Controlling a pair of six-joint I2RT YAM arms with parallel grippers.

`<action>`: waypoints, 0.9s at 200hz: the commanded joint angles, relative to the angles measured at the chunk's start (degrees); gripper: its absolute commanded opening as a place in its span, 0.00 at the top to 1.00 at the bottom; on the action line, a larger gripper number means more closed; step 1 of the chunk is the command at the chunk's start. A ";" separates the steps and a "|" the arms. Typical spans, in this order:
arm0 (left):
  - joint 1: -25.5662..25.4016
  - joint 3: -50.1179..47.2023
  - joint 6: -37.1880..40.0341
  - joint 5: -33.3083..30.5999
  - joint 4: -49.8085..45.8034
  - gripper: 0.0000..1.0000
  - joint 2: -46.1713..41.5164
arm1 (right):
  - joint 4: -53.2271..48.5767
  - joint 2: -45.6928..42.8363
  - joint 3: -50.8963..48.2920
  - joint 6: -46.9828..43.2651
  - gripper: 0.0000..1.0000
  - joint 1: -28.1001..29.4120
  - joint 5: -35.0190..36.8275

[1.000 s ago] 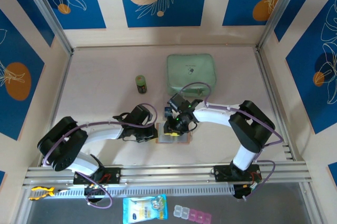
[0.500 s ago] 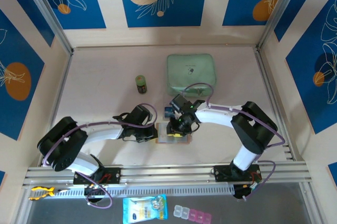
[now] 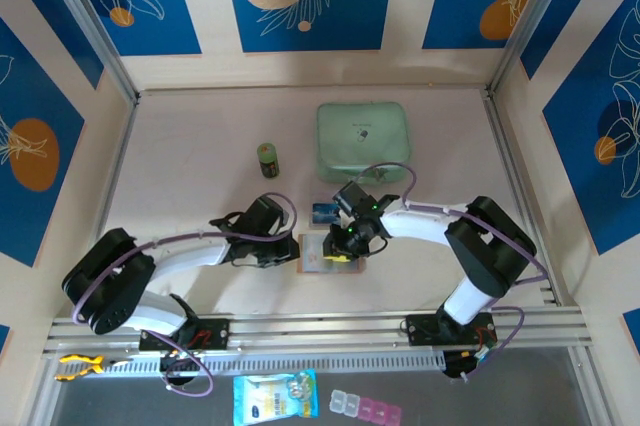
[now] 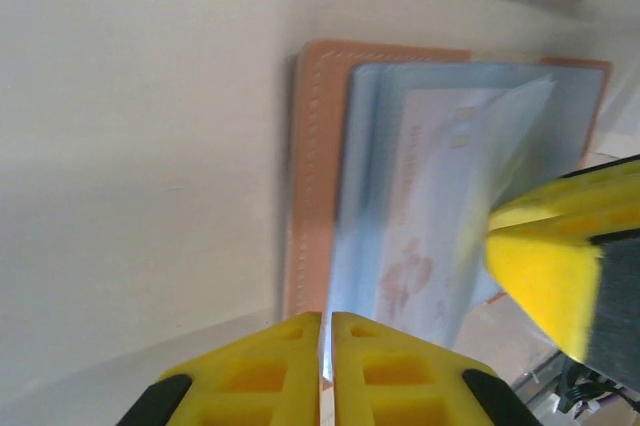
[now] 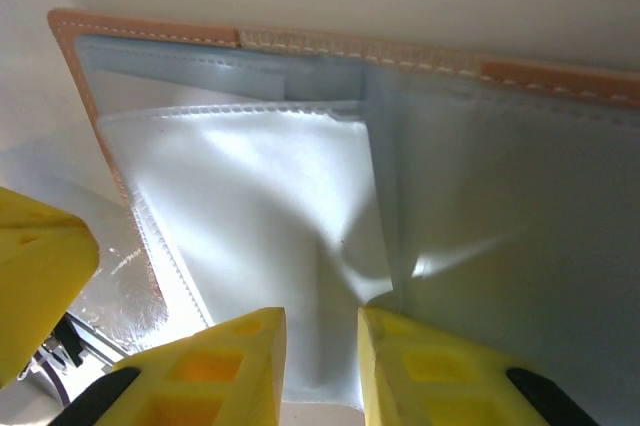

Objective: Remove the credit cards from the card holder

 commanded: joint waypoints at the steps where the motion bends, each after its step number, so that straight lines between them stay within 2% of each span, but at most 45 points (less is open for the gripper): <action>1: -0.38 2.49 0.40 1.26 -0.99 0.87 -0.64 | 1.93 -1.42 -2.05 0.37 0.75 -1.00 -2.72; 76: -2.15 6.06 -0.50 2.53 1.89 0.77 4.70 | 4.39 -2.79 -4.29 0.73 0.77 -2.33 -4.77; 180: -3.89 7.93 -1.86 3.23 4.75 0.77 9.97 | 5.18 -3.37 -4.93 0.98 0.77 -2.33 -4.95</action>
